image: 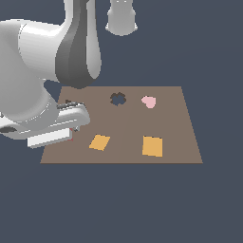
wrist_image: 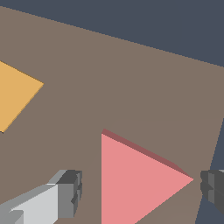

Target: Insert a designated object into the corresponding slot on a board.

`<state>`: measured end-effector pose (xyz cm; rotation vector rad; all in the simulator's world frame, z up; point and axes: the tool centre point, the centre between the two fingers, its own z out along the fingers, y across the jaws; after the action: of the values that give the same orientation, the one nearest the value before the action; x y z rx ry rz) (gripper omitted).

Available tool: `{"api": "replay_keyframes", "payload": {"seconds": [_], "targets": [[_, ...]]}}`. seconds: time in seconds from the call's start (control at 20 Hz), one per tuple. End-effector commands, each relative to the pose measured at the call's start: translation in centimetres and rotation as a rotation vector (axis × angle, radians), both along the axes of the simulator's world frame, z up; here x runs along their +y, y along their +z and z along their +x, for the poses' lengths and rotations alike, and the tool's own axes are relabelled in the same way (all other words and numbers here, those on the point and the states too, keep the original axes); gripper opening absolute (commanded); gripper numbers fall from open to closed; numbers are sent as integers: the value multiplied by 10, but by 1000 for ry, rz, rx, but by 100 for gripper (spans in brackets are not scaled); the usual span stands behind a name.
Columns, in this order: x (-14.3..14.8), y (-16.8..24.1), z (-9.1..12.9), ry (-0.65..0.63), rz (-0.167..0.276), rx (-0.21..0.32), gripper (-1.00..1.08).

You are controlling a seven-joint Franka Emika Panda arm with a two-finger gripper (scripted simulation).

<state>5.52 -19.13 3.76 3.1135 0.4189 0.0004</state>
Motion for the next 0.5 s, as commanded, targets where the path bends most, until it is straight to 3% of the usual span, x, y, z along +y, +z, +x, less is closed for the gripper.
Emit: {"api": "replay_keyframes", "payload": {"seconds": [0.0,0.1,0.15,0.45], "targets": [[0,-6,0,1,0,0,100],[-1,-8,0,1,0,0,100],[-1,-8,0,1,0,0,-100],[-1,-8,0,1,0,0,-100]]}}
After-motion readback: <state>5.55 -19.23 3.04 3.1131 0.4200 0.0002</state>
